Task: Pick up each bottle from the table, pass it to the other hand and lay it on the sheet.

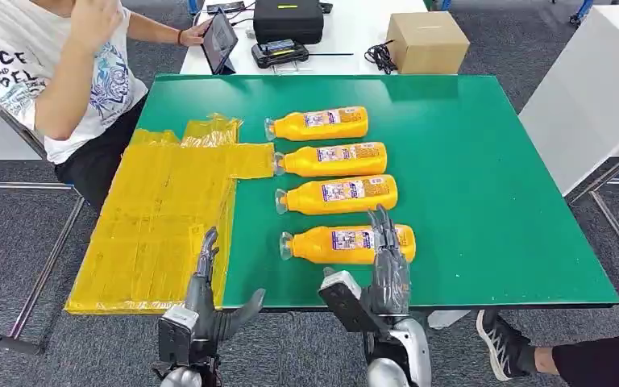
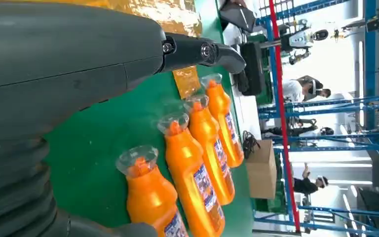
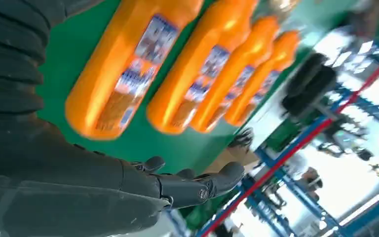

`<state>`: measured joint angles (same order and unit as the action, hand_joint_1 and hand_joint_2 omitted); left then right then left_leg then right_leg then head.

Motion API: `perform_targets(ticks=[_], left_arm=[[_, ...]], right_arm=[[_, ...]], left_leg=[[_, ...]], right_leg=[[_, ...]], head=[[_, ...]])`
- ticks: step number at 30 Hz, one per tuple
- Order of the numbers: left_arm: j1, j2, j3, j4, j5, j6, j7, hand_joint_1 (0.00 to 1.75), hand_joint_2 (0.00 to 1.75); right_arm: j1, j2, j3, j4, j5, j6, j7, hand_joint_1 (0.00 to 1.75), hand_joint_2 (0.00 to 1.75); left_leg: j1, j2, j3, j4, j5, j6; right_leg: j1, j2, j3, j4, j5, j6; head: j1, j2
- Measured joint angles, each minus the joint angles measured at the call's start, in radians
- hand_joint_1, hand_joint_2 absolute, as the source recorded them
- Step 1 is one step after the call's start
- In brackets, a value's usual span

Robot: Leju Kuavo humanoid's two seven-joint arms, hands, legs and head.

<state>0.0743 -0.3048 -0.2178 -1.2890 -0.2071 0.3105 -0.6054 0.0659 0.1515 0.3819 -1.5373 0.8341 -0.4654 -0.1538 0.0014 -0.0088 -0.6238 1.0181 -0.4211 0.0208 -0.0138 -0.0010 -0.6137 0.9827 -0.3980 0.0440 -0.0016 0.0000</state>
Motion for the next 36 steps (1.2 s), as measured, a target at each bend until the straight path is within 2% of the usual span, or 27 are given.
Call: perform_targets(ticks=[5,13,24,36], left_arm=[[0.0,0.0,0.01,0.0,-0.003,0.001,-0.001,0.0,1.75],[0.0,0.0,0.029,0.003,-0.036,0.005,-0.008,0.0,1.75],[-0.013,0.0,0.047,0.028,-0.053,-0.018,0.0,0.0,1.75],[-0.031,0.0,0.052,0.068,-0.053,-0.027,0.001,0.0,1.75]], right_arm=[[-0.02,-0.017,-0.005,0.0,0.02,0.01,0.026,0.0,1.75],[-0.068,-0.069,-0.008,0.036,-0.056,0.236,0.144,0.0,1.75],[-0.198,-0.153,-0.003,0.18,-0.055,0.373,0.26,0.0,1.75],[-0.324,-0.213,0.019,0.299,-0.069,0.43,0.292,0.0,1.75]], left_leg=[[0.0,0.0,0.0,0.0,0.0,0.0],[0.0,0.0,0.0,0.0,0.0,0.0],[0.0,0.0,0.0,0.0,0.0,0.0],[0.0,0.0,0.0,0.001,0.001,0.001]], right_leg=[[0.0,0.0,0.0,0.0,0.0,0.0],[0.0,0.0,0.0,0.0,0.0,0.0],[0.0,0.0,0.0,0.0,0.001,0.0],[0.0,0.0,0.0,0.0,0.001,0.0]], head=[[0.0,0.0],[0.0,0.0],[0.0,0.0],[0.0,0.0]])
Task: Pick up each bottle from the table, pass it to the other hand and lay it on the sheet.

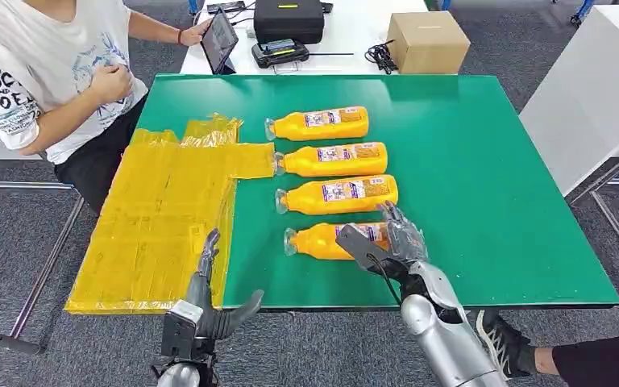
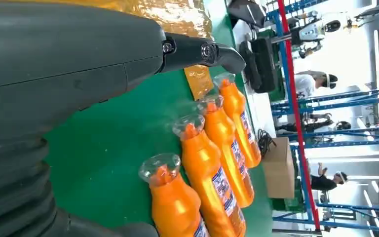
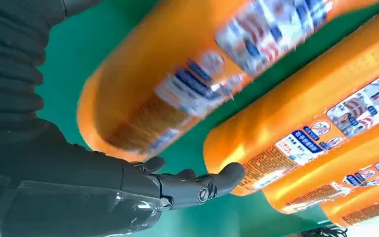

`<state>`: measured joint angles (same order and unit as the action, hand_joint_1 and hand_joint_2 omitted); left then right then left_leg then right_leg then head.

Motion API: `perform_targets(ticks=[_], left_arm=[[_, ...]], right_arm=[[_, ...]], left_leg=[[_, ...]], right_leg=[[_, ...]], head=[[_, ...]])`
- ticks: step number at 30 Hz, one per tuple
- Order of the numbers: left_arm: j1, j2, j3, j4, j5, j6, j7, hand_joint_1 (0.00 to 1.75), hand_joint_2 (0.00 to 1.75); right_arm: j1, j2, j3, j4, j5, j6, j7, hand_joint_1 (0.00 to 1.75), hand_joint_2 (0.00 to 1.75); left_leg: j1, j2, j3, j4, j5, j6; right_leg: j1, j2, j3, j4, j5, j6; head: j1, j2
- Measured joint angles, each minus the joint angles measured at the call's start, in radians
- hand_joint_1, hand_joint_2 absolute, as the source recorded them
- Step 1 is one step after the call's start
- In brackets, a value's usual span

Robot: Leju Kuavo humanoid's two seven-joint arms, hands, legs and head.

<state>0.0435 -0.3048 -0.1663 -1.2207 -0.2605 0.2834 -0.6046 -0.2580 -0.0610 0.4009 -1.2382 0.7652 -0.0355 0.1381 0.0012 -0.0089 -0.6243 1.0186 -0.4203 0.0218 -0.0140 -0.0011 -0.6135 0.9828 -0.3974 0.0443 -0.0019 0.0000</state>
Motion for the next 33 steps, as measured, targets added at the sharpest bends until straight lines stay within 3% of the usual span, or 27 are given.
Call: perform_targets(ticks=[10,21,33], left_arm=[[-0.007,0.0,0.008,0.018,0.0,-0.004,0.0,0.0,1.75],[-0.037,0.0,0.008,0.058,0.0,-0.032,0.005,0.0,1.75],[-0.063,0.0,0.007,0.094,0.002,-0.047,0.005,0.0,1.75]], right_arm=[[-0.031,-0.013,0.012,0.034,-0.006,0.021,0.0,0.0,1.75],[-0.174,-0.014,0.098,0.153,-0.057,0.106,-0.006,0.0,1.75],[-0.252,-0.027,0.154,0.261,-0.153,0.194,-0.027,0.0,1.75]], left_leg=[[0.0,0.0,0.0,0.0,0.0,0.0],[0.0,0.0,0.0,0.0,0.001,0.001],[0.0,0.0,0.0,0.0,0.001,0.001]], right_leg=[[0.0,0.0,0.0,0.0,0.0,0.0],[0.0,0.0,0.0,0.0,0.001,0.0],[0.0,0.0,0.0,0.0,0.001,0.0]], head=[[0.0,0.0],[0.0,0.0],[0.0,0.0]])
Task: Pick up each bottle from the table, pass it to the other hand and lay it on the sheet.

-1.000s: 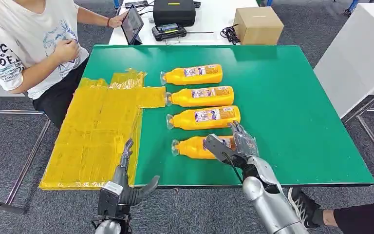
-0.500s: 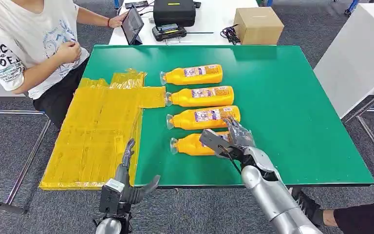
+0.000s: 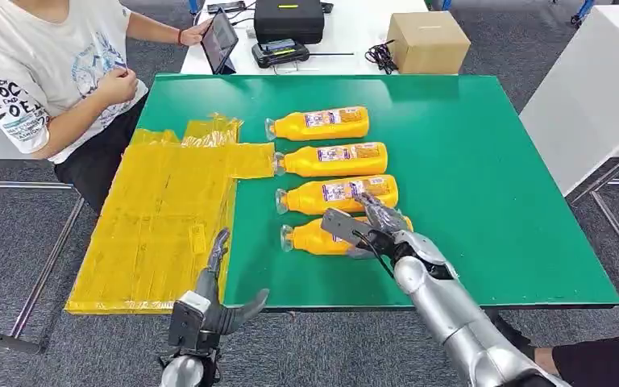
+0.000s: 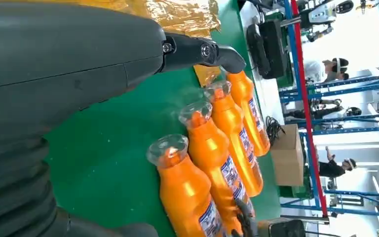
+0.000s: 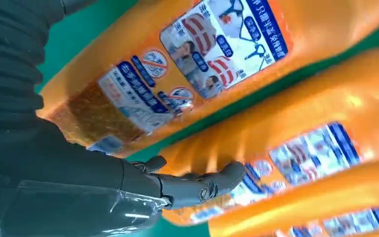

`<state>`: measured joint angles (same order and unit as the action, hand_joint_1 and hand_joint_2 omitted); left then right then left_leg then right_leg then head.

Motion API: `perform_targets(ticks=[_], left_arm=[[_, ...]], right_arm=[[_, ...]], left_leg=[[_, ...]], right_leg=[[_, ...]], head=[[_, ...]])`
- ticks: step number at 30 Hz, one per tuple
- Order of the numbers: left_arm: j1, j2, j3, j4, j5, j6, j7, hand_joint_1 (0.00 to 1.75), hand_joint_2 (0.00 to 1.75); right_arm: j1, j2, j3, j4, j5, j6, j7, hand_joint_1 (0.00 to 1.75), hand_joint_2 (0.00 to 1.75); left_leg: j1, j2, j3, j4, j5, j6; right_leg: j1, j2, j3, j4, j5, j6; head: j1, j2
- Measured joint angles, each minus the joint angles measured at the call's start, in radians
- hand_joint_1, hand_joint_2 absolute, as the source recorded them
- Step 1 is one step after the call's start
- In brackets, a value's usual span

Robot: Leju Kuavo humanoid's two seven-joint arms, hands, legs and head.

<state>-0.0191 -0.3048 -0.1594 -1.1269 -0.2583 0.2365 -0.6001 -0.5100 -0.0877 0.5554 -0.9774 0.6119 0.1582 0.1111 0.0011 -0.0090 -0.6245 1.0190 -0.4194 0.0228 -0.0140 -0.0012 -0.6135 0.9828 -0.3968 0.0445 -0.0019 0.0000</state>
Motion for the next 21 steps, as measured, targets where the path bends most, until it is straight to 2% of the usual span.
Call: perform_targets(ticks=[10,21], left_arm=[[-0.035,0.0,-0.018,0.057,0.024,-0.015,0.0,0.0,1.75],[-0.042,0.0,-0.031,0.09,0.061,-0.01,-0.011,0.0,1.75]], right_arm=[[-0.138,-0.045,0.103,0.112,-0.138,0.187,-0.078,0.0,1.75],[-0.227,-0.133,0.264,0.128,-0.301,0.286,-0.054,0.0,1.75]], left_leg=[[0.0,0.0,0.001,0.001,0.0,0.0],[-0.001,0.0,0.0,0.001,0.0,0.0]], right_leg=[[0.0,0.0,0.0,0.0,0.001,0.001],[-0.001,0.0,0.0,0.0,0.001,0.001]], head=[[0.0,0.0],[0.0,0.0]])
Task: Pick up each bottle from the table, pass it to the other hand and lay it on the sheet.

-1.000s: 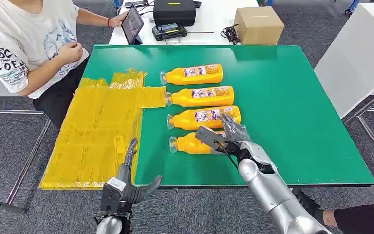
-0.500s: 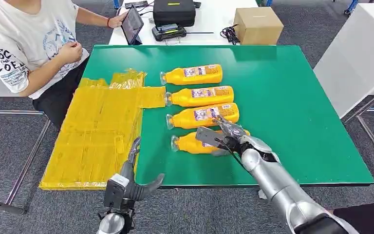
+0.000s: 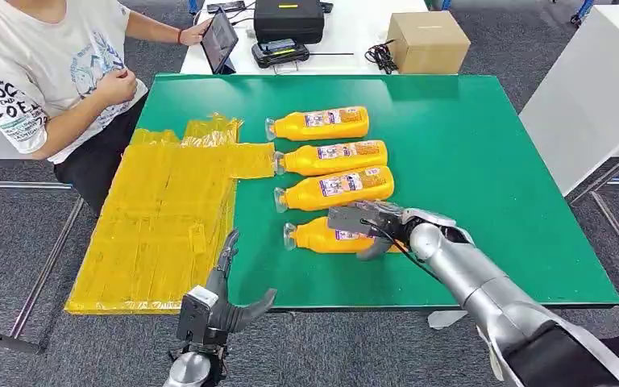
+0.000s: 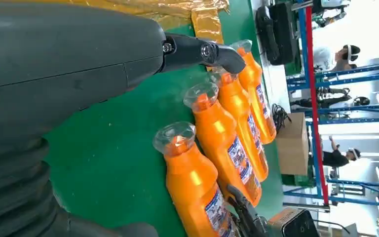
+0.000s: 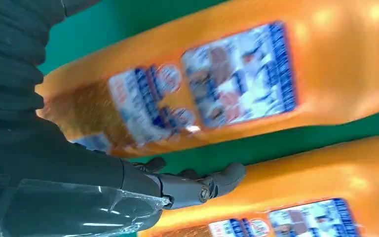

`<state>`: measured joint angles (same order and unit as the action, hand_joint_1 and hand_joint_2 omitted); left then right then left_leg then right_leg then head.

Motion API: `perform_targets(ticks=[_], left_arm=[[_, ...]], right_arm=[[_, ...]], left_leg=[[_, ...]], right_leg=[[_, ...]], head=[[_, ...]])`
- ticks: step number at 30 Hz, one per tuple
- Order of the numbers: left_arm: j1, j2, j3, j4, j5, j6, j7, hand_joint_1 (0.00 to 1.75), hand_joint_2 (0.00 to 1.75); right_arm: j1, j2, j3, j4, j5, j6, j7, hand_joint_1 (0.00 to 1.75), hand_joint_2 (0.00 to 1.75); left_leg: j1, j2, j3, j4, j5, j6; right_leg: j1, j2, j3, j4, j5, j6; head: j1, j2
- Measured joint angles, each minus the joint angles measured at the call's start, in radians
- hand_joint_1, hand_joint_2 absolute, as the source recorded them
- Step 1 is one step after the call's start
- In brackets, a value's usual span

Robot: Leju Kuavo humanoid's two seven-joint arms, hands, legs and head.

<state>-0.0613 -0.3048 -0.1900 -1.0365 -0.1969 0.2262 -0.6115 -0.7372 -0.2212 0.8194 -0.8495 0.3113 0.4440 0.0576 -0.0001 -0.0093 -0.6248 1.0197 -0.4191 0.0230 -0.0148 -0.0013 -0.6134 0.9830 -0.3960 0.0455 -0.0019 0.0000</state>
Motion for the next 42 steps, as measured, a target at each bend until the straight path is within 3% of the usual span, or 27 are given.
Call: perform_targets(ticks=[27,42], left_arm=[[-0.013,0.0,-0.015,0.029,0.043,-0.008,-0.012,0.0,1.75],[-0.014,-0.006,-0.018,0.033,0.055,-0.008,-0.003,0.0,1.75]], right_arm=[[-0.111,-0.113,0.224,-0.02,-0.111,0.047,0.071,0.0,1.75],[-0.109,-0.093,0.333,0.028,-0.077,-0.001,0.053,0.0,1.75]], left_leg=[[-0.001,0.0,0.0,0.0,0.0,0.0],[-0.001,0.0,0.0,0.0,0.0,0.0]], right_leg=[[-0.001,0.0,0.0,0.0,0.0,0.0],[-0.001,0.0,0.0,0.0,0.0,0.0]], head=[[0.0,0.0],[0.0,0.0]])
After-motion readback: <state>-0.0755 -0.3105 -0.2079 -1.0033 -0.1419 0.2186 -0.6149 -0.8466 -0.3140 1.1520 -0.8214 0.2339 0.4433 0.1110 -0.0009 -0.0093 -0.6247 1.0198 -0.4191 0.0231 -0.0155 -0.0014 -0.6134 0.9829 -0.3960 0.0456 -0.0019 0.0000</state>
